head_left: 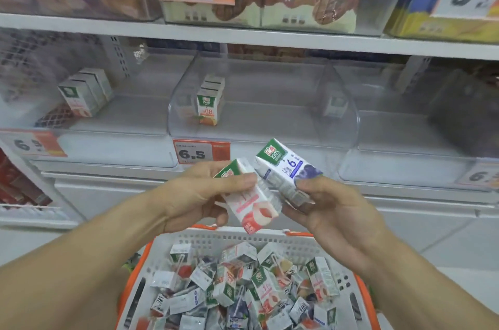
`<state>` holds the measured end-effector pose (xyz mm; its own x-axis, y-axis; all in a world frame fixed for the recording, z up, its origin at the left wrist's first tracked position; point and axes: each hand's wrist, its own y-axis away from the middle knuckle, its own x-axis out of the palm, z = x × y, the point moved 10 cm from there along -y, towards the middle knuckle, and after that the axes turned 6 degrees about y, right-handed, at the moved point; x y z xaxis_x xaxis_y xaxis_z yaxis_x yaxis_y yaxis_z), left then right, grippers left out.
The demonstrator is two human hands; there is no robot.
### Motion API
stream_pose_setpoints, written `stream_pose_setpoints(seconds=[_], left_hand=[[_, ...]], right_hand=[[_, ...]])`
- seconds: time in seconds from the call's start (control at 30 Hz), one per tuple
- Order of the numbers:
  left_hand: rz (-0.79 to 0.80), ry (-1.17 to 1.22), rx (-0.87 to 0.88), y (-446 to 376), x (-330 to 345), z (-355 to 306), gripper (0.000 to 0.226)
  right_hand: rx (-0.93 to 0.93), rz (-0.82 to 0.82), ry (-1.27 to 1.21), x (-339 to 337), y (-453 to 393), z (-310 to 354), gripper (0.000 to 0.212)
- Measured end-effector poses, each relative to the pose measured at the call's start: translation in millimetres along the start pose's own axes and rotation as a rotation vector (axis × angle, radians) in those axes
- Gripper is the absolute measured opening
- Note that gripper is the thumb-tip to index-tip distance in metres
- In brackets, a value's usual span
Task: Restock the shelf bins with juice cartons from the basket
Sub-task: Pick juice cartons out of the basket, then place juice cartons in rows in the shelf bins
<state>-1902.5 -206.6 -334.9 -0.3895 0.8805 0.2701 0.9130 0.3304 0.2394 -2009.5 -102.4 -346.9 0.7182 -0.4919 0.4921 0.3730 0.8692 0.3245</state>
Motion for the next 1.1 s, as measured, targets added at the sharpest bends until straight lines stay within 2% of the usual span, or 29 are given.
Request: stream_pose_setpoints(seconds=[0.07,0.13,0.2,0.4,0.53,0.63,0.7,0.77,0.87,0.97,1.1], left_hand=[[-0.013,-0.015,-0.022,-8.0,6.4,6.9,0.052],[-0.030,-0.026,-0.031,-14.8,13.7,11.6,0.044],[-0.047,-0.052,-0.023,-20.7,21.1,12.3,0.034],[-0.021,-0.225,0.011,-38.9,45.1,6.1,0.028],[0.073,-0.331,-0.033,-49.9,74.8,16.3,0.037],[0.147,-0.353,-0.040,-58.4,95.2,18.8,0.038],[0.175,-0.349,-0.029,-63.8,101.6,10.8,0.049],[0.195,-0.363,-0.023,-68.5,102.0,-0.1,0.063],[0.187,-0.349,-0.016,-72.2,98.8,-11.9,0.066],[0.147,-0.273,-0.033,-73.9,89.5,-14.7,0.069],[0.157,-0.160,-0.016,-73.4,79.4,-13.5,0.070]], right_hand=[[-0.024,0.028,0.180,-1.2,-1.0,0.2,0.048],[-0.087,-0.003,0.320,-7.6,-0.4,7.6,0.057],[-0.150,-0.063,0.448,-17.5,3.5,22.6,0.055],[-0.206,-0.111,0.843,-45.8,12.3,69.0,0.046],[-0.150,0.114,0.895,-55.7,12.0,71.8,0.029],[-0.188,0.191,1.004,-72.9,25.3,90.3,0.029],[-0.295,0.117,0.943,-92.2,38.2,122.0,0.033],[-0.436,-0.050,0.796,-115.2,48.1,159.4,0.037],[-0.588,-0.297,0.712,-140.0,42.0,200.3,0.041],[-0.598,-0.428,0.864,-148.8,0.6,223.0,0.041],[-0.422,-0.449,1.225,-147.4,-84.6,225.9,0.039]])
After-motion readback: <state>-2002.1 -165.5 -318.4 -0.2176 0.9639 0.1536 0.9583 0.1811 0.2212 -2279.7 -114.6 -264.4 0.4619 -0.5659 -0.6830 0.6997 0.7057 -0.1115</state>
